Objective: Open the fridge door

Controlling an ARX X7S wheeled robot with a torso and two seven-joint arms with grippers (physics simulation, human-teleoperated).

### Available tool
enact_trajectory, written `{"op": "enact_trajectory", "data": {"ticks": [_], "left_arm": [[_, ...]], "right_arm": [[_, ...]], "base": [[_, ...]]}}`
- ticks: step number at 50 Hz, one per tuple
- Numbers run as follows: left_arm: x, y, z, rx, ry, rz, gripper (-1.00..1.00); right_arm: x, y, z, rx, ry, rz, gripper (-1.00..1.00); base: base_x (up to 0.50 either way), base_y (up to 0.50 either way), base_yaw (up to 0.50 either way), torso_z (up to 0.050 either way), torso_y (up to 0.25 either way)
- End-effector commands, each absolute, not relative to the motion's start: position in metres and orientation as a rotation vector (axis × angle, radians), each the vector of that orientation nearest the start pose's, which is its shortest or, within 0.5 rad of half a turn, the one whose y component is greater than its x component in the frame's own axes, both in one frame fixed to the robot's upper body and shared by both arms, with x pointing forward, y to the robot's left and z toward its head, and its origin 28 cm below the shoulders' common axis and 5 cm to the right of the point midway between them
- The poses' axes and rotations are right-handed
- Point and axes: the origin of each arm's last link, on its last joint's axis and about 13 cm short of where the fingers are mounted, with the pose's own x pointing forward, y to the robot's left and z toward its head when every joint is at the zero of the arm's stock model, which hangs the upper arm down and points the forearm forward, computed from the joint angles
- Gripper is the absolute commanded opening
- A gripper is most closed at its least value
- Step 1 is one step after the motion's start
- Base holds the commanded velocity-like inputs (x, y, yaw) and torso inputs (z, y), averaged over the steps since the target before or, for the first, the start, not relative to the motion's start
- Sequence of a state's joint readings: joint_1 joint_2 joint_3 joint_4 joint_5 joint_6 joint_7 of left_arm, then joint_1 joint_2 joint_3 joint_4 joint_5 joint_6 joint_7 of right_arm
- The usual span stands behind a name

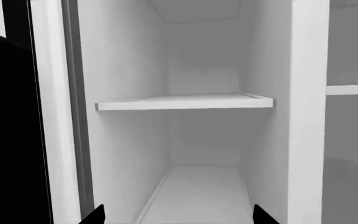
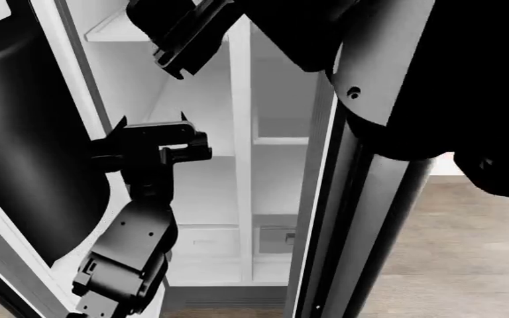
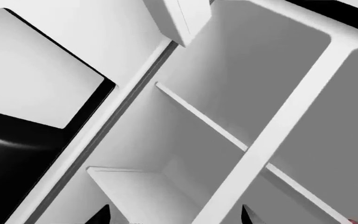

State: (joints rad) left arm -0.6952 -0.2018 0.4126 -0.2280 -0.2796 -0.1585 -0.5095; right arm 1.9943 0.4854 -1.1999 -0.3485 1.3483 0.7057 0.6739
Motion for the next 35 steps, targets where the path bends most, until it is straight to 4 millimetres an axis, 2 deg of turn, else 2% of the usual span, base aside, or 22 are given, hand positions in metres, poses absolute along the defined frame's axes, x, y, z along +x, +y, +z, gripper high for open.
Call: {"op": "enact_trajectory", "data": {"ticks": [1, 4, 7, 8, 17, 35], "left_arm": [[0.345, 0.186, 0.129, 0.049, -0.243, 0.167, 1.0], [0.345, 0.186, 0.129, 0.049, -0.242, 0.169, 1.0], [0.344, 0.186, 0.143, 0.048, -0.241, 0.17, 1.0], [0.344, 0.186, 0.13, 0.048, -0.241, 0.169, 1.0], [0.345, 0.186, 0.127, 0.048, -0.242, 0.175, 1.0], [0.345, 0.186, 0.127, 0.048, -0.242, 0.175, 1.0]], "right_arm": [[0.27, -0.028, 0.401, -0.511, -0.458, 0.511, 1.0], [0.285, -0.031, 0.396, -0.503, -0.397, 0.498, 1.0], [0.289, -0.031, 0.394, -0.466, -0.41, 0.51, 1.0], [0.292, -0.03, 0.387, -0.533, -0.365, 0.477, 1.0], [0.282, -0.026, 0.379, -0.56, -0.356, 0.48, 1.0], [0.282, -0.026, 0.379, -0.56, -0.356, 0.48, 1.0]], "base": [[0.0, 0.0, 0.0, 0.0, 0.0], [0.0, 0.0, 0.0, 0.0, 0.0], [0.0, 0.0, 0.0, 0.0, 0.0], [0.0, 0.0, 0.0, 0.0, 0.0], [0.0, 0.0, 0.0, 0.0, 0.0], [0.0, 0.0, 0.0, 0.0, 0.0]]}}
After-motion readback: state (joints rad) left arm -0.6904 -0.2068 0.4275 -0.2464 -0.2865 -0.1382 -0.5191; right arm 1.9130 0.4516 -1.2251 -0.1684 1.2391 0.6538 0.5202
